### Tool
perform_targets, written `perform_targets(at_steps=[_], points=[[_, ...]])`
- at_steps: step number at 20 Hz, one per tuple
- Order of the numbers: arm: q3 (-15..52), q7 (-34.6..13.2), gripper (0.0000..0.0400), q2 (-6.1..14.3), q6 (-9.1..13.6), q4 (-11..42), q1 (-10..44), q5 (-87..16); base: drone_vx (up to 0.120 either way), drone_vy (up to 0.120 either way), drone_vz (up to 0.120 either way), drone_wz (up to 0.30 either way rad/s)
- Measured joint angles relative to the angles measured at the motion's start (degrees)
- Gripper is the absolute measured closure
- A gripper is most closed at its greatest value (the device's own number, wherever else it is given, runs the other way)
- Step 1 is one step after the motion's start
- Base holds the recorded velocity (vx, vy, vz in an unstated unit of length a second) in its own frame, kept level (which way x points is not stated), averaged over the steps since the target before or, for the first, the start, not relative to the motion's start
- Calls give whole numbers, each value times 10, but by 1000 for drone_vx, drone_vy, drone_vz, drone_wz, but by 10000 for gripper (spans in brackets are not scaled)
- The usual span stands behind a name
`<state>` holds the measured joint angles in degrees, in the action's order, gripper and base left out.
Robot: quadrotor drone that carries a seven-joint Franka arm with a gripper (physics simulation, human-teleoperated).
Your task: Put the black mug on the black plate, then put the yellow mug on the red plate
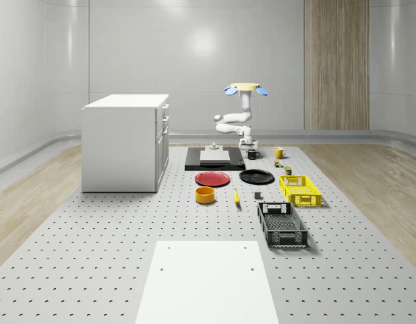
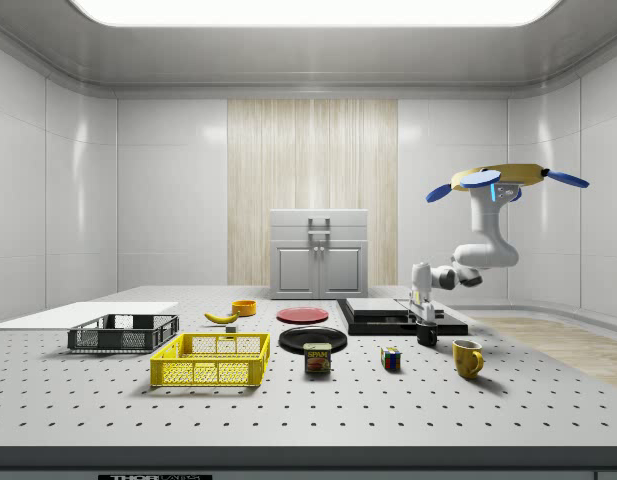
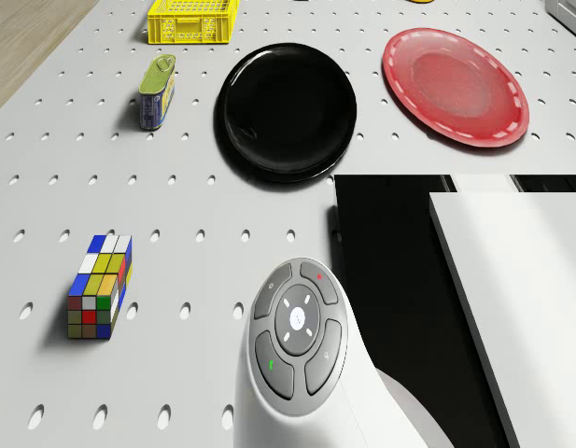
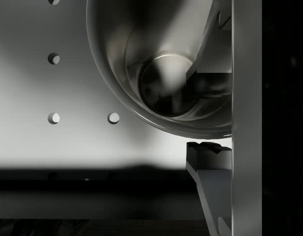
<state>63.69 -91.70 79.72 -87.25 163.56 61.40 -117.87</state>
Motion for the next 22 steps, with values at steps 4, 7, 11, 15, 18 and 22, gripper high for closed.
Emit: perform_targets(at_steps=[4,7,11,15,18,22], points=[[1,-1,285,2,-2,0,1,1,0,0,0,0],[7,-2,288,3,0,2,1,7,0,0,0,0],[32,-5,289,2,10,10,0,32,0,0,50,0],[60,-8,290,2,20,17,-1,59,0,0,120,0],[72,-11,290,3,22,20,0,71,0,0,120,0],[81,-13,290,6,22,22,1,80,120,0,120,0]])
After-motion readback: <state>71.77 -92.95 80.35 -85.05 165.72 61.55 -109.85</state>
